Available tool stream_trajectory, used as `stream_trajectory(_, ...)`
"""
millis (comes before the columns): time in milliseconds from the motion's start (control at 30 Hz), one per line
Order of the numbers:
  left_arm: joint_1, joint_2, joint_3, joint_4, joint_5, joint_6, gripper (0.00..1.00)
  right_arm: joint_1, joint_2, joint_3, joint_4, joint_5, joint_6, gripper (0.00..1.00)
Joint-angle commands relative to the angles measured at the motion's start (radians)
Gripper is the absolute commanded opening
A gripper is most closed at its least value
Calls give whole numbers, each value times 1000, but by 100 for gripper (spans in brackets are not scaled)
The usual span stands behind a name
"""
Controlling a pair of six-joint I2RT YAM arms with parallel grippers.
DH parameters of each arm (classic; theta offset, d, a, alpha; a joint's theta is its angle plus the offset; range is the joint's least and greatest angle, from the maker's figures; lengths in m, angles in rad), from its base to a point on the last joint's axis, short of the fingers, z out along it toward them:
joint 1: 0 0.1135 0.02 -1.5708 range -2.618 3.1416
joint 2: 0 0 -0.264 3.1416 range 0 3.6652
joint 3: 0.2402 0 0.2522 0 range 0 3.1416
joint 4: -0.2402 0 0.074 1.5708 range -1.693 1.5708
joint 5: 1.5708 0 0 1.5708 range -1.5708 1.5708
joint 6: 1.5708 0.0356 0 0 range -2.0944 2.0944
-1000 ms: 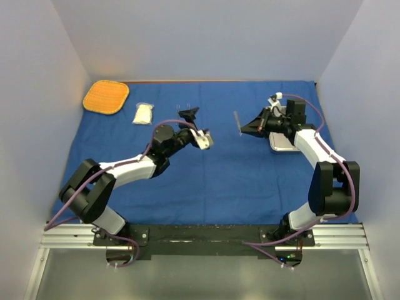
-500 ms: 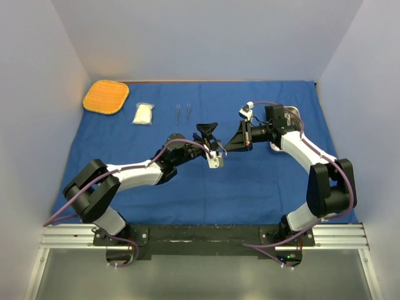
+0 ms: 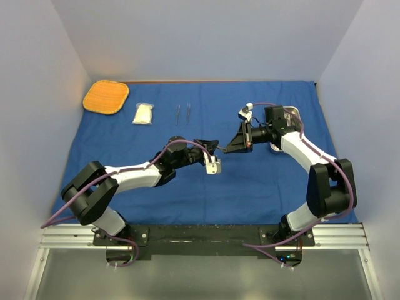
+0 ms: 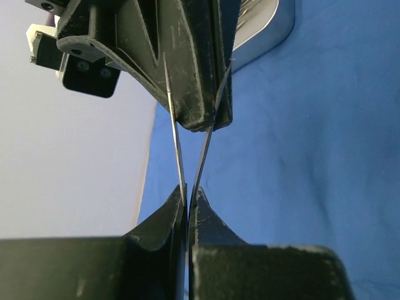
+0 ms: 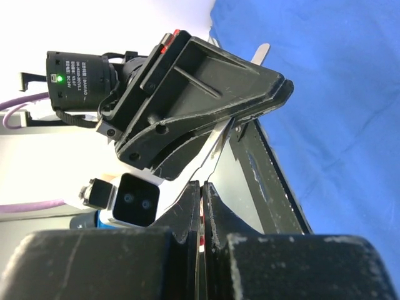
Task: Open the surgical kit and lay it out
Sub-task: Adjust the medical item.
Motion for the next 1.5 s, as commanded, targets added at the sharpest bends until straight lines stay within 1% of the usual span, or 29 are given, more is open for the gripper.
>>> stream_trajectory(0, 5, -52, 3, 67, -5, -46, 0, 7, 3, 15, -51, 14, -50, 12)
stream_trajectory(67, 7, -57, 12, 55, -17, -98, 0, 4, 6, 54, -99, 40, -120, 28)
stream_trajectory(100, 8, -54, 19, 46, -24, -116, 0, 2, 0, 73, -157, 66, -148, 36)
stream_trajectory(200, 19, -48, 57, -24, -55, -226, 0, -16, -19, 127, -180, 148, -191, 46)
stream_trajectory(233, 24, -46, 69, -72, -57, -259, 0, -22, -37, 133, -179, 212, -196, 51)
stream_trajectory(267, 27, -43, 100, -98, -69, -335, 0, -25, -48, 147, -180, 248, -216, 53)
stream_trajectory(300, 31, -38, 123, -129, -75, -375, 0, -25, -59, 153, -177, 286, -232, 55)
stream_trajectory(333, 33, -31, 150, -219, -77, -415, 0, -25, -89, 151, -165, 334, -239, 58)
stream_trajectory(367, 36, -23, 213, -267, -81, -493, 0, -25, -103, 138, -148, 404, -236, 60)
stream_trajectory(400, 42, 0, 247, -314, -78, -530, 0, -25, -118, 128, -107, 440, -234, 61)
stream_trajectory(433, 45, 14, 279, -406, -66, -556, 0, -25, -131, 119, -81, 460, -231, 61)
stream_trajectory(467, 48, 24, 328, -442, -36, -587, 0, -24, -154, 92, -52, 487, -204, 63)
stream_trajectory(500, 50, 41, 342, -466, -26, -592, 0, -22, -161, 79, 6, 495, -187, 64)
stream_trajectory(533, 50, 46, 345, -485, -11, -592, 0, -22, -168, 72, 26, 500, -171, 65)
stream_trajectory(633, 50, 26, 306, -445, 5, -584, 0, -24, -163, 90, 19, 547, -157, 67)
stream_trajectory(767, 48, -14, 247, -428, -14, -520, 0, -31, -149, 162, -28, 610, -187, 68)
stream_trajectory(867, 50, -29, 255, -456, -17, -521, 0, -33, -138, 177, -21, 584, -205, 68)
stream_trajectory(1033, 53, -11, 296, -506, -3, -582, 0, -31, -161, 130, 76, 537, -228, 68)
stream_trajectory(1133, 63, 6, 339, -542, 18, -674, 0, -33, -165, 98, 151, 480, -254, 67)
stream_trajectory(1167, 73, 11, 351, -548, 22, -743, 0, -33, -165, 85, 175, 441, -248, 66)
stream_trajectory(1233, 90, 24, 393, -566, 37, -817, 0, -31, -168, 41, 286, 408, -217, 66)
stream_trajectory(1267, 112, 37, 407, -569, 78, -893, 0, -30, -174, 27, 334, 376, -187, 65)
stream_trajectory(1300, 126, 43, 419, -566, 110, -933, 0, -27, -177, 15, 409, 367, -176, 65)
stream_trajectory(1333, 143, 46, 434, -557, 144, -972, 0, -24, -175, 0, 436, 357, -170, 64)
stream_trajectory(1367, 171, 57, 440, -546, 214, -1068, 0, -8, -171, -4, 456, 347, -168, 64)
stream_trajectory(1467, 195, 72, 451, -490, 331, -1196, 0, 21, -148, 3, 525, 307, -159, 64)
